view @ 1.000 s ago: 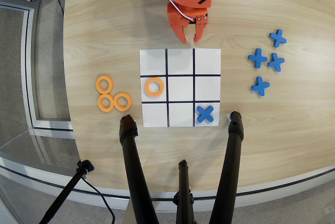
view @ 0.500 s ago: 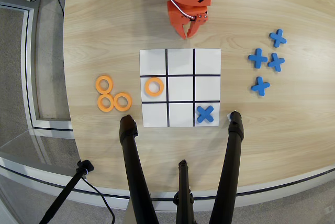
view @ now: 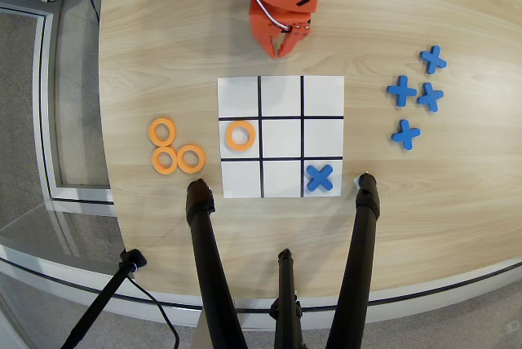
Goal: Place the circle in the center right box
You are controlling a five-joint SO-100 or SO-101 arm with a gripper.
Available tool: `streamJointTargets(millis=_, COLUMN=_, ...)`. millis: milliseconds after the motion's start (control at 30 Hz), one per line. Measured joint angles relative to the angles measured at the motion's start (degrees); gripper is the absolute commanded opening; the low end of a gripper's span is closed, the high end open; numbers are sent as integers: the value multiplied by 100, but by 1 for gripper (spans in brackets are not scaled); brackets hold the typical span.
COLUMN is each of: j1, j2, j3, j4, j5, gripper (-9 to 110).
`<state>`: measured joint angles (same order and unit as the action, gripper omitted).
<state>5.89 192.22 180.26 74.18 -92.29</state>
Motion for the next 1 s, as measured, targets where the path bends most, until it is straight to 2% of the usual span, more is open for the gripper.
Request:
streamJointTargets(millis=200, j1=1802, j2=0, j3=0, j4=35, j5=0, gripper=0)
streamJointTargets(millis=667, j1=7813, j2=105, j3=0, j4=35, j5=0, gripper=0)
streamJointTargets(millis=867, j1=9334, j2=105, j3=0, j4=35, j5=0, gripper=0)
streamJointTargets(millis=1000, j1=9668, j2=105, j3=0, j4=35, j5=0, gripper=0)
